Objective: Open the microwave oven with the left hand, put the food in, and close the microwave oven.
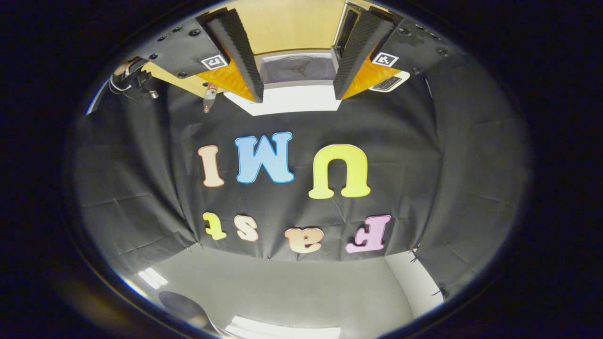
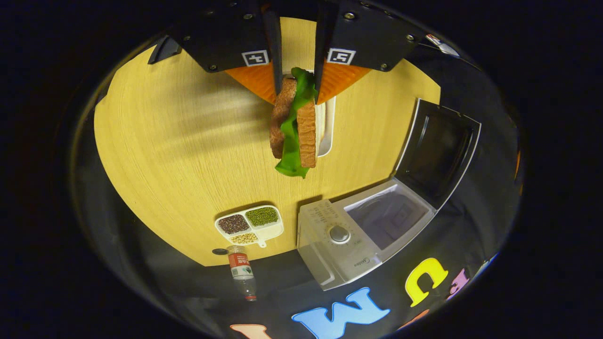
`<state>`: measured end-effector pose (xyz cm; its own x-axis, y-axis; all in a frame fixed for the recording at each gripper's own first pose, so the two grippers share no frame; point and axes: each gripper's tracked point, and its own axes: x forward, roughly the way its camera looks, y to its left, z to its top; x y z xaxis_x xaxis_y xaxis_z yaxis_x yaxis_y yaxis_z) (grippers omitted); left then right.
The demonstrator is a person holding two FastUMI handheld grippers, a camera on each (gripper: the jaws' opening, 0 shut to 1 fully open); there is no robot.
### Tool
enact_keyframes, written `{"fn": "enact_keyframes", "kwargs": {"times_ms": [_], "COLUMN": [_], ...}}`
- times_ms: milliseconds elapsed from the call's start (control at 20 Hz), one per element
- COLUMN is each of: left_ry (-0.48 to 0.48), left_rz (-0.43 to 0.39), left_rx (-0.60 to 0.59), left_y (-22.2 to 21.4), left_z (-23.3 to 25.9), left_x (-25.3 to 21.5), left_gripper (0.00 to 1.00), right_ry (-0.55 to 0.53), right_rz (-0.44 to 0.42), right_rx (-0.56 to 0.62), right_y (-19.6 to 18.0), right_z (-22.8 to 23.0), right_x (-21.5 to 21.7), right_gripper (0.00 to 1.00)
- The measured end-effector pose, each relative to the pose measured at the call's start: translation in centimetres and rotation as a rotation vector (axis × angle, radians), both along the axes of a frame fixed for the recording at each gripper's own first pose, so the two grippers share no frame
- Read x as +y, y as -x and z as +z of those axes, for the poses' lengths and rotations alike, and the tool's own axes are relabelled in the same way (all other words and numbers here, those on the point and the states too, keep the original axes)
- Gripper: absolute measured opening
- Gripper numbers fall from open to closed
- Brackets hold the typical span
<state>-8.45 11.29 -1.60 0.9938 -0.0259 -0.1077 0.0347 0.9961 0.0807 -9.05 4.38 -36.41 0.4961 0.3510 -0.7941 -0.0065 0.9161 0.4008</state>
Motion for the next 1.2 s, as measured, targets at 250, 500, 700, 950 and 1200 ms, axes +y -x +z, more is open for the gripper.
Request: {"fn": "enact_keyframes", "kwargs": {"times_ms": [250, 500, 700, 950, 1200], "left_ry": [-0.022, -0.036, -0.031, -0.019, -0.042], "left_rz": [0.044, 0.083, 0.090, 0.082, 0.069], "left_rx": [0.012, -0.001, 0.005, -0.001, -0.034], "left_y": [-0.1, 0.2, 0.3, -0.4, 0.2], "left_z": [0.9, 2.8, 2.6, 2.5, 3.8], "left_x": [-1.4, -3.0, -3.8, -2.1, 1.0], "left_gripper": [0.97, 0.96, 0.97, 0.97, 0.95], "right_ry": [-0.022, -0.124, -0.264, -0.477, -0.620], "right_rz": [0.043, 0.075, 0.076, 0.034, -0.082], "right_rx": [-0.026, -0.088, -0.148, -0.225, -0.233], "right_y": [-0.5, -1.7, -2.9, -5.3, -9.1], "right_z": [1.4, 5.3, 9.6, 14.6, 15.8], "right_x": [-0.5, 0.2, 2.5, 6.9, 11.8], "right_gripper": [0.11, 0.11, 0.11, 0.10, 0.11]}}
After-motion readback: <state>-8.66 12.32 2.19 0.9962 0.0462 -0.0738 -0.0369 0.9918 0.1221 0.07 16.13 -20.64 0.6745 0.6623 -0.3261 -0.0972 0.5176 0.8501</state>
